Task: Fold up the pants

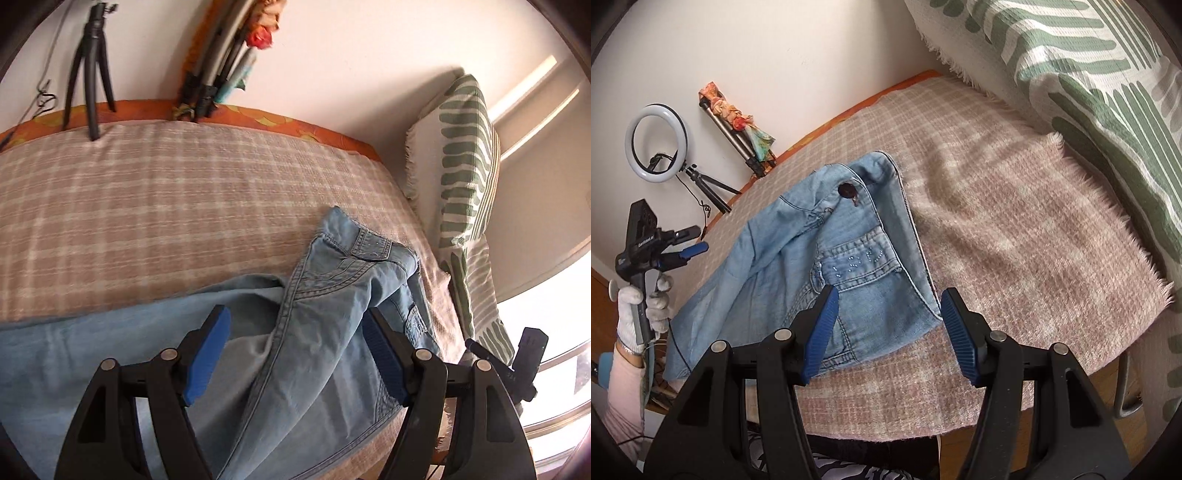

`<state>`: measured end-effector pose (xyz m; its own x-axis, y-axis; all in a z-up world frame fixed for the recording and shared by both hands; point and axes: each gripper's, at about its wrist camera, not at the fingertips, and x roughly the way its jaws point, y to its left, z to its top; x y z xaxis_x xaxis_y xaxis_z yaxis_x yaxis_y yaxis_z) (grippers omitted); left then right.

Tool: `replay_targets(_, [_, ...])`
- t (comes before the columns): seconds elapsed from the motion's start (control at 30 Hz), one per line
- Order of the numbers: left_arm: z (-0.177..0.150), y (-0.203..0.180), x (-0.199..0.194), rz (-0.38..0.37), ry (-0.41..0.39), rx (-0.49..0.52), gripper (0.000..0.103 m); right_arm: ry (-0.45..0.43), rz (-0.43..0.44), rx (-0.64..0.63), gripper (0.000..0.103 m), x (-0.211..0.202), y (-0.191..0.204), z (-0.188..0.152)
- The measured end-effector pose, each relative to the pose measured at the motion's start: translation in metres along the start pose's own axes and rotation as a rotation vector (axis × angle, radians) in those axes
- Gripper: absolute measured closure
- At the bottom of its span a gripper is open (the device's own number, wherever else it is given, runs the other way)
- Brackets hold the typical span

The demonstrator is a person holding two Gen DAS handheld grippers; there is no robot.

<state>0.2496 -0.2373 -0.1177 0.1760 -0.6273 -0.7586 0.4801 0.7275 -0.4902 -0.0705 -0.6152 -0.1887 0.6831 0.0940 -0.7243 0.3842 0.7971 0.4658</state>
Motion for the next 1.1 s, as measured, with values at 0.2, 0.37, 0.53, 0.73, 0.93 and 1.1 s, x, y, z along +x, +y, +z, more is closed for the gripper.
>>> replay_targets(0.2, [0.031, -0.009, 0.071, -0.027, 0.096, -0.018, 0.031, 0.035, 0.011, 0.039, 0.042, 0.018, -0.017, -0.009])
replay_targets(0.37, [0.042, -0.006, 0.111, -0.049, 0.135, -0.068, 0.031, 0.048, 0.015, 0.048, 0.042, 0.025, -0.022, -0.009])
replay_targets(0.53, [0.044, -0.009, 0.135, -0.069, 0.169, -0.074, 0.031, 0.047, 0.02, 0.059, 0.042, 0.028, -0.025, -0.008])
replay_targets(0.73, [0.045, -0.021, 0.152, -0.055, 0.178, -0.036, 0.039, 0.054, 0.029, 0.069, 0.042, 0.031, -0.027, -0.009])
replay_targets(0.93, [0.048, -0.027, 0.161, -0.021, 0.177, -0.02, 0.063, 0.059, 0.033, 0.057, 0.042, 0.035, -0.022, -0.009])
replay_targets(1.1, [0.048, -0.03, 0.163, -0.005, 0.155, -0.006, 0.092, 0.055, 0.028, 0.045, 0.042, 0.034, -0.019, -0.008])
